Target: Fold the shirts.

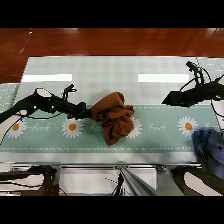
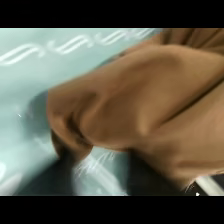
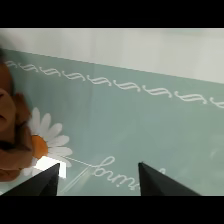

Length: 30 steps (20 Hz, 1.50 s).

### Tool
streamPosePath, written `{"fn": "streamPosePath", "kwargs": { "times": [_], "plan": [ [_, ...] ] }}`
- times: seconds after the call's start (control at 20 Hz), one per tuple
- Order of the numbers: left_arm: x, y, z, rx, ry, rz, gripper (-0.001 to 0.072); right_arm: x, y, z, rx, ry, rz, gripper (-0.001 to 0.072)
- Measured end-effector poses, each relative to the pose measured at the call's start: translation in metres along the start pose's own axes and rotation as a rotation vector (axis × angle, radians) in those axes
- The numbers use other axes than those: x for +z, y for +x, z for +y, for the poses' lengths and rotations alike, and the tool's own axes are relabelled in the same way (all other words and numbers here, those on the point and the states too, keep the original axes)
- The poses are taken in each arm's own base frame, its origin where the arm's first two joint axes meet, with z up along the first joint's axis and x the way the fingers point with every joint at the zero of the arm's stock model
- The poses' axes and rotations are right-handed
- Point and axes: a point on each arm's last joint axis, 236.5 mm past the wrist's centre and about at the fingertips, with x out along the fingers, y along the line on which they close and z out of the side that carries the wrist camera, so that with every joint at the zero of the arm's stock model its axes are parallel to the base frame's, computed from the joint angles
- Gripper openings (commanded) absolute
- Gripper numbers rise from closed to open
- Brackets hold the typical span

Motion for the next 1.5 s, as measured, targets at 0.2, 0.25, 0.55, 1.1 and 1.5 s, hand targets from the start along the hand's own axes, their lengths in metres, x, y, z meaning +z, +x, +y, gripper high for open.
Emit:
{"fn": "streamPosePath", "kwargs": {
  "times": [0.2,0.25,0.55,1.1,1.5],
  "plan": [
    [0.003,0.007,-0.006,-0.036,-0.004,-0.005,0.0019,0.0,0.0,0.007,0.032,0.01,-0.001,0.0543],
    [0.003,0.007,-0.006,-0.041,-0.002,-0.004,0.0018,-0.003,0.002,0.009,0.038,0.012,0.009,0.0545],
    [-0.001,0.001,-0.015,-0.073,0.041,0.007,0.0018,-0.062,0.055,0.047,0.084,-0.076,0.181,0.0613],
    [-0.005,-0.03,-0.033,-0.128,0.1,-0.004,0.0018,-0.085,0.14,0.145,0.208,-0.162,0.094,0.002],
    [0.033,-0.119,-0.091,-0.141,0.304,-0.258,0.0018,-0.06,0.084,0.156,0.239,-0.235,-0.059,0.0024]
  ]
}}
